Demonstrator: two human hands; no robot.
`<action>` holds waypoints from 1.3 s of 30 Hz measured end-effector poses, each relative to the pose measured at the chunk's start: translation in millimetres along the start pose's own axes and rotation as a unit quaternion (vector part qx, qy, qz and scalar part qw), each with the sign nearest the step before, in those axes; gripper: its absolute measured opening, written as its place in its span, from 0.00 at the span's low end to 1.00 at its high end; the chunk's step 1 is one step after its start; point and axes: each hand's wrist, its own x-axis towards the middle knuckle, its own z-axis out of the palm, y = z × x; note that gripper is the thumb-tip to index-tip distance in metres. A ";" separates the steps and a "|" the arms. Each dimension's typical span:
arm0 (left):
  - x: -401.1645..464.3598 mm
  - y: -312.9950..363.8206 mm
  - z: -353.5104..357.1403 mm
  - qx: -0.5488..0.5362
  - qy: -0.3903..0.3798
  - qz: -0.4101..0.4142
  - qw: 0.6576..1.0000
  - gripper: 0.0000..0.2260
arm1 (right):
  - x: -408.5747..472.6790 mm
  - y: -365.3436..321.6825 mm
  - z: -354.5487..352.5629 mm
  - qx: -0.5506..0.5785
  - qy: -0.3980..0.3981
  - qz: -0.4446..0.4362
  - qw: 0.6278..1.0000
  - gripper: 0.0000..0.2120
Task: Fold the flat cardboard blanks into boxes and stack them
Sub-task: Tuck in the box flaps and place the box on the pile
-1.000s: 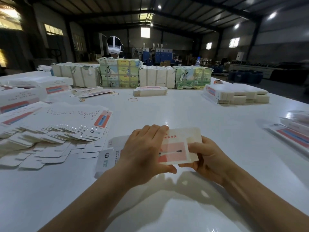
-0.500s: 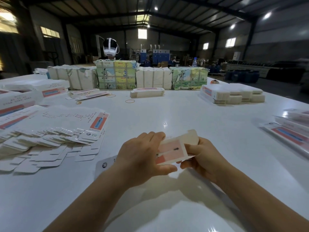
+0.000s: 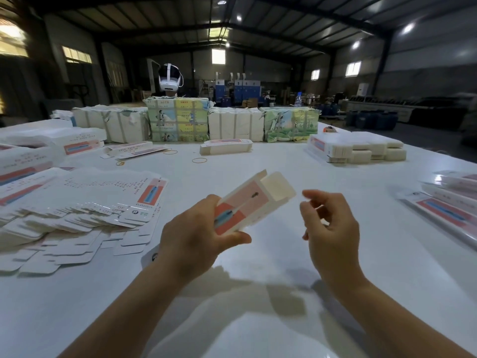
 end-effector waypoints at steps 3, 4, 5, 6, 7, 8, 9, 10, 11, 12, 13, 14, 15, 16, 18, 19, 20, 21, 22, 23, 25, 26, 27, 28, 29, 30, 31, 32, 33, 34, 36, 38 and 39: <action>-0.5 2.5 2.0 -0.013 0.004 -0.005 1.000 0.26 | -7.3 1.6 7.1 -0.044 -0.027 -0.077 0.996 0.15; -0.4 2.7 2.1 -0.019 0.006 -0.007 1.000 0.27 | -8.8 1.7 8.6 -0.056 -0.031 -0.095 0.993 0.16; -0.3 2.8 2.2 -0.022 0.009 -0.008 1.000 0.28 | -9.7 2.3 9.3 -0.064 -0.032 -0.110 0.991 0.16; -0.4 2.9 2.4 -0.024 0.010 -0.005 1.000 0.29 | -10.4 2.7 9.6 -0.065 -0.032 -0.119 0.990 0.17; -0.6 3.4 2.8 -0.022 0.010 0.001 1.000 0.30 | -11.1 2.8 9.9 -0.062 -0.034 -0.125 0.990 0.17; -0.9 4.3 3.6 -0.017 0.010 0.011 1.000 0.30 | -12.0 2.7 10.1 -0.056 -0.036 -0.131 0.989 0.17; -1.4 5.0 4.5 -0.010 0.010 0.022 1.000 0.31 | -13.1 2.4 10.5 -0.051 -0.038 -0.136 0.989 0.17; -1.8 5.8 5.4 -0.003 0.010 0.030 0.999 0.31 | -13.9 2.0 11.2 -0.049 -0.041 -0.136 0.989 0.17; -2.0 6.3 6.0 0.004 0.010 0.035 0.999 0.32 | -14.6 1.9 11.6 -0.047 -0.043 -0.135 0.989 0.17; -1.9 6.2 6.1 0.010 0.009 0.037 0.999 0.32 | -14.7 1.7 11.7 -0.047 -0.047 -0.133 0.989 0.16; -1.4 5.9 5.9 0.014 0.005 0.037 0.999 0.33 | -14.3 1.5 11.3 -0.051 -0.049 -0.135 0.988 0.15; -1.1 5.3 5.7 0.014 -0.001 0.038 0.999 0.33 | -13.5 1.1 10.2 -0.063 -0.048 -0.143 0.987 0.13; -0.9 4.8 5.4 0.011 -0.006 0.039 0.999 0.33 | -12.2 0.4 9.0 -0.087 -0.043 -0.159 0.983 0.12; -0.5 4.8 5.2 0.004 -0.010 0.038 0.999 0.33 | -10.6 -0.5 7.7 -0.118 -0.037 -0.178 0.976 0.11; 0.0 6.3 5.1 -0.017 -0.021 0.038 0.999 0.33 | -7.3 -2.0 4.8 -0.160 -0.044 -0.208 0.964 0.09; -0.2 7.0 5.4 -0.025 -0.030 0.045 0.998 0.32 | -5.7 -2.9 3.5 -0.161 -0.061 -0.214 0.962 0.08; -0.5 7.7 6.0 -0.027 -0.037 0.055 0.997 0.32 | -4.6 -4.0 2.5 -0.149 -0.084 -0.209 0.963 0.08; -0.7 8.1 6.4 -0.026 -0.042 0.063 0.997 0.32 | -5.1 -4.8 1.9 -0.129 -0.107 -0.193 0.967 0.10; -0.9 8.1 6.5 -0.023 -0.046 0.066 0.997 0.32 | -6.0 -5.9 1.6 -0.106 -0.122 -0.172 0.972 0.13; -0.8 8.3 6.6 -0.021 -0.048 0.063 0.997 0.31 | -7.4 -8.0 1.3 -0.085 -0.130 -0.156 0.975 0.18; -0.7 9.2 7.2 -0.022 -0.045 0.042 0.998 0.31 | -10.8 -11.5 2.5 -0.063 -0.132 -0.142 0.979 0.24; -0.5 9.7 7.8 -0.019 -0.043 0.031 0.998 0.32 | -13.1 -12.5 4.0 -0.069 -0.130 -0.138 0.979 0.25; -0.7 10.1 8.9 -0.013 -0.039 0.024 0.999 0.32 | -15.5 -12.9 6.2 -0.081 -0.130 -0.129 0.980 0.25; -1.1 10.5 10.1 -0.003 -0.035 0.022 0.999 0.33 | -17.8 -13.2 9.0 -0.091 -0.132 -0.115 0.980 0.25; -1.9 10.8 11.5 0.008 -0.032 0.021 0.999 0.33 | -20.0 -13.5 11.7 -0.095 -0.141 -0.098 0.981 0.25; -2.9 11.4 12.8 0.020 -0.028 0.022 0.999 0.34 | -22.0 -13.4 14.2 -0.095 -0.154 -0.081 0.980 0.24; -3.3 12.0 14.0 0.033 -0.024 0.023 0.999 0.35 | -23.5 -12.5 15.9 -0.092 -0.165 -0.068 0.980 0.23; -3.5 12.4 15.0 0.045 -0.019 0.024 0.999 0.35 | -24.5 -11.7 16.5 -0.086 -0.174 -0.059 0.979 0.22; -3.3 12.8 15.7 0.054 -0.016 0.025 0.998 0.35 | -25.3 -10.0 16.2 -0.082 -0.180 -0.053 0.979 0.22; -3.1 13.0 16.2 0.058 -0.015 0.025 0.998 0.35 | -25.4 -8.4 16.1 -0.078 -0.185 -0.043 0.979 0.21; -2.8 13.1 17.0 0.054 -0.013 0.019 0.998 0.34 | -23.7 -7.4 16.6 -0.054 -0.182 -0.017 0.982 0.21; -2.8 13.5 17.8 0.042 -0.009 0.011 0.999 0.33 | -19.0 -6.7 17.0 -0.033 -0.139 0.005 0.990 0.24; -2.8 14.1 18.2 0.038 -0.008 0.010 0.999 0.32 | -15.8 -8.4 16.6 -0.036 -0.114 0.025 0.993 0.29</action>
